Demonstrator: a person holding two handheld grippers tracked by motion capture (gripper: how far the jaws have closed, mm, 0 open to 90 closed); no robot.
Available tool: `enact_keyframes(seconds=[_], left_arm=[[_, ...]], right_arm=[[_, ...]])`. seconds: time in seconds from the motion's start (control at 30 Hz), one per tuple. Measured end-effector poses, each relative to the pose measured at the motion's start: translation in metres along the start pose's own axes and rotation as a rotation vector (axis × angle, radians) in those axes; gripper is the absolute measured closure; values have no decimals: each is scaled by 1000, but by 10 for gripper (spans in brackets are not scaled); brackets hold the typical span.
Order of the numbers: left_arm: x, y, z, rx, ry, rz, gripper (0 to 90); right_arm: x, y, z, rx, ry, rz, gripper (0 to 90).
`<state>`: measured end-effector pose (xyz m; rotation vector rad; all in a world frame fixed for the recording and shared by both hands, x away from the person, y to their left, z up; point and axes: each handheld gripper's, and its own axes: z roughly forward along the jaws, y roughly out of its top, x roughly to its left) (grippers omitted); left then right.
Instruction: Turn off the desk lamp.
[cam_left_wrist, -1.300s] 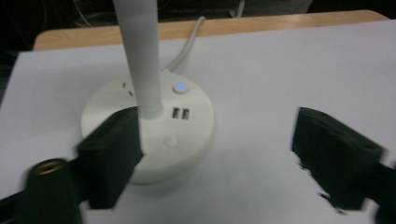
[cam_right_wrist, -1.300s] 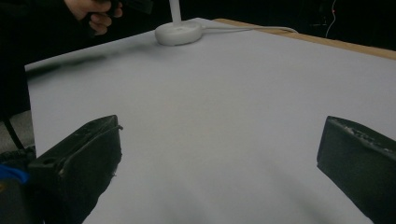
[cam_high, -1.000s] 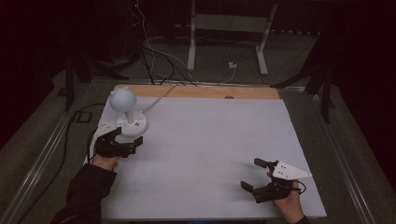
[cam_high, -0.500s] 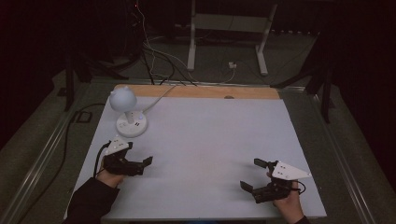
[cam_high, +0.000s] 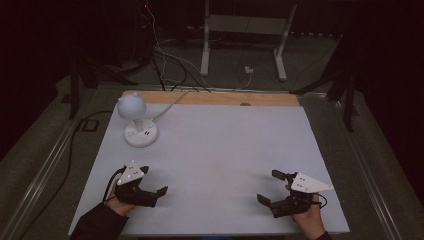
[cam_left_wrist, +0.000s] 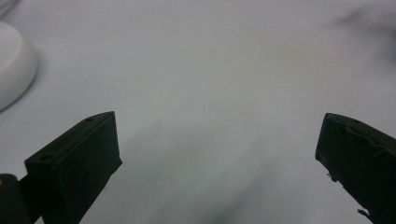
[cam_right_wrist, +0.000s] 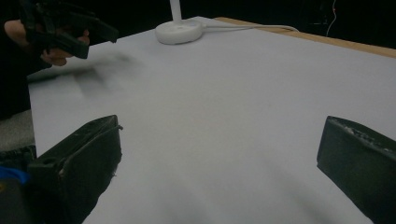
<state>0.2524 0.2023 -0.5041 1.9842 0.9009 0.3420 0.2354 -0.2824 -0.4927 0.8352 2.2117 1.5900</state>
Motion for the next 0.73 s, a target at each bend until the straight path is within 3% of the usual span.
enact_keyframes(seconds=[0.1,0.2,0.37,0.73], left_arm=[[-1,-5,-3,10,-15,7,5],[-1,-7,-3,26,-15,39,5],[3,-9,3,57,-45,34,5],[1,-6,2,29,-89,35,5]], right_arm=[[0,0,0,0,-1,0,0],[-1,-1,1,3,1,4,0],[0,0,2,7,3,-3,0],[0,-1,2,8,3,0,0]])
